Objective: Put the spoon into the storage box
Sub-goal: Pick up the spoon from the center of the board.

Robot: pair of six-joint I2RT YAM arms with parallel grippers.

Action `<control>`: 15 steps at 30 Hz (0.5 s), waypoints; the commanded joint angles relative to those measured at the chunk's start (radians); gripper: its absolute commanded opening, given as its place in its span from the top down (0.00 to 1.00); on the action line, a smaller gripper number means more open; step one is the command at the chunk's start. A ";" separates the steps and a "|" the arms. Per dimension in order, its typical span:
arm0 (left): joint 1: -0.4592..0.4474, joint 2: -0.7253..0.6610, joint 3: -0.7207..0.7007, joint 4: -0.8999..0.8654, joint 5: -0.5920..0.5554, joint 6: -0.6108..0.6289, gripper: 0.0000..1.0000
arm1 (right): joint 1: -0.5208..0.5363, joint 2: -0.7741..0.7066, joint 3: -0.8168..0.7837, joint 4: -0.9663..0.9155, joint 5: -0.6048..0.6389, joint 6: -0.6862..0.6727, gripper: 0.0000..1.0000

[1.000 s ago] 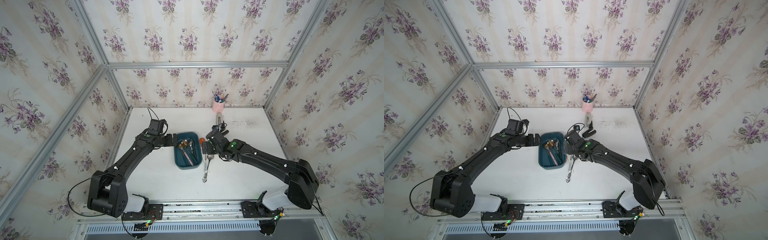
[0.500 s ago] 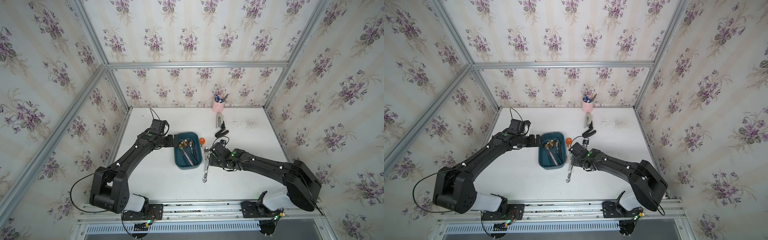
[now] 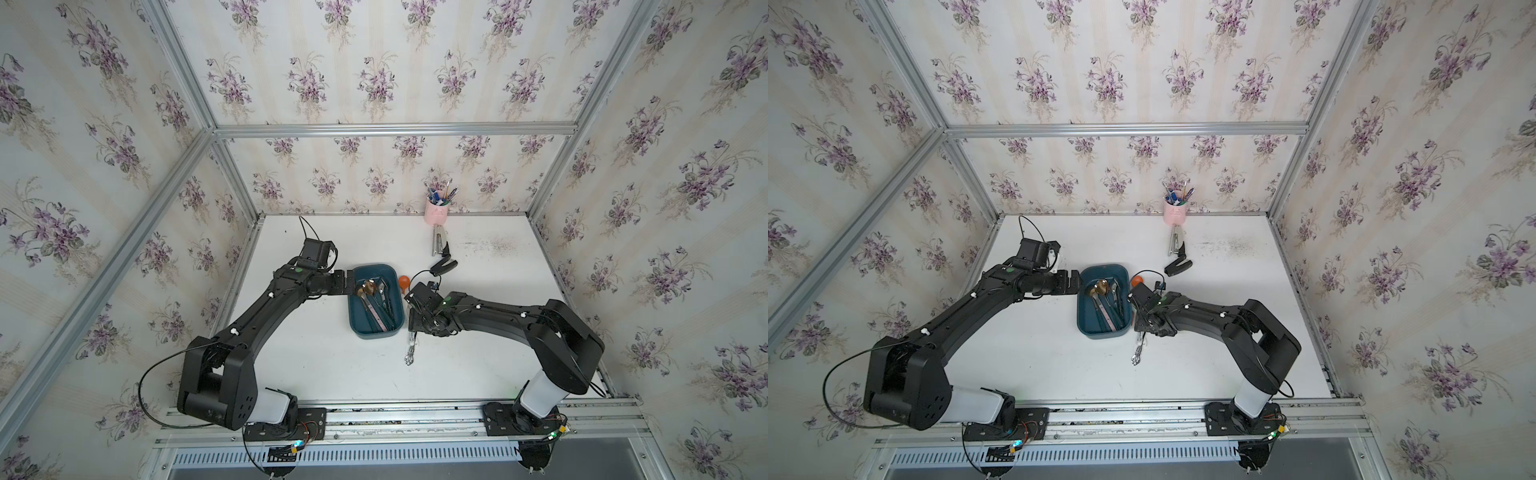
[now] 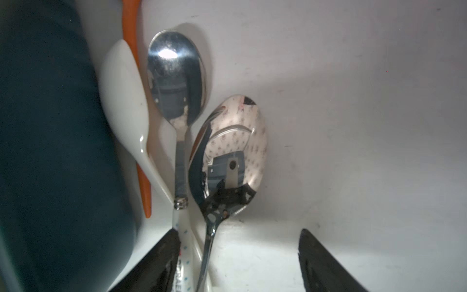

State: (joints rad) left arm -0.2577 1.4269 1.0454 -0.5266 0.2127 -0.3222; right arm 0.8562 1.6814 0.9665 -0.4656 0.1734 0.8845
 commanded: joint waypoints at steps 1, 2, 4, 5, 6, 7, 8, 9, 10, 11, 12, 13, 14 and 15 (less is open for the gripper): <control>0.001 0.000 0.004 -0.007 -0.013 0.013 0.00 | -0.002 0.000 0.000 -0.018 0.031 0.017 0.27; 0.000 0.002 0.004 -0.006 -0.013 0.012 0.00 | -0.003 0.001 -0.003 -0.013 0.029 0.014 0.28; 0.000 0.005 0.005 -0.006 -0.012 0.012 0.00 | -0.005 0.003 -0.003 -0.013 0.029 0.010 0.28; 0.000 0.006 0.006 -0.004 -0.012 0.012 0.00 | -0.005 0.005 -0.003 -0.009 0.027 0.007 0.29; 0.000 0.006 0.007 -0.004 -0.012 0.011 0.00 | -0.006 0.006 -0.003 -0.007 0.025 0.004 0.29; 0.000 0.008 0.007 -0.004 -0.012 0.010 0.00 | -0.008 0.009 -0.002 -0.007 0.025 0.001 0.29; 0.001 0.009 0.008 -0.002 -0.012 0.011 0.00 | -0.011 0.013 -0.003 -0.007 0.022 -0.003 0.29; 0.000 0.010 0.008 -0.003 -0.012 0.011 0.00 | -0.012 0.019 0.000 -0.006 0.019 -0.007 0.31; 0.000 0.010 0.008 -0.002 -0.012 0.011 0.00 | -0.016 0.025 0.000 -0.004 0.017 -0.011 0.31; 0.000 0.011 0.008 -0.002 -0.012 0.010 0.00 | -0.019 0.031 0.002 -0.004 0.015 -0.016 0.31; 0.000 0.010 0.008 -0.002 -0.012 0.011 0.00 | -0.021 0.036 0.004 -0.002 0.011 -0.020 0.32; 0.000 0.011 0.008 -0.003 -0.012 0.010 0.00 | -0.023 0.041 0.006 -0.002 0.007 -0.024 0.32; 0.000 0.010 0.008 -0.004 -0.012 0.010 0.00 | -0.026 0.046 0.012 -0.006 0.001 -0.028 0.32; 0.000 0.009 0.008 -0.004 -0.012 0.009 0.00 | -0.026 0.050 0.016 -0.011 -0.001 -0.033 0.33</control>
State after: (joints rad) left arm -0.2577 1.4342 1.0481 -0.5266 0.2092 -0.3222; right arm 0.8326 1.7199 0.9722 -0.4694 0.1730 0.8673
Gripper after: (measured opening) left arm 0.996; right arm 0.673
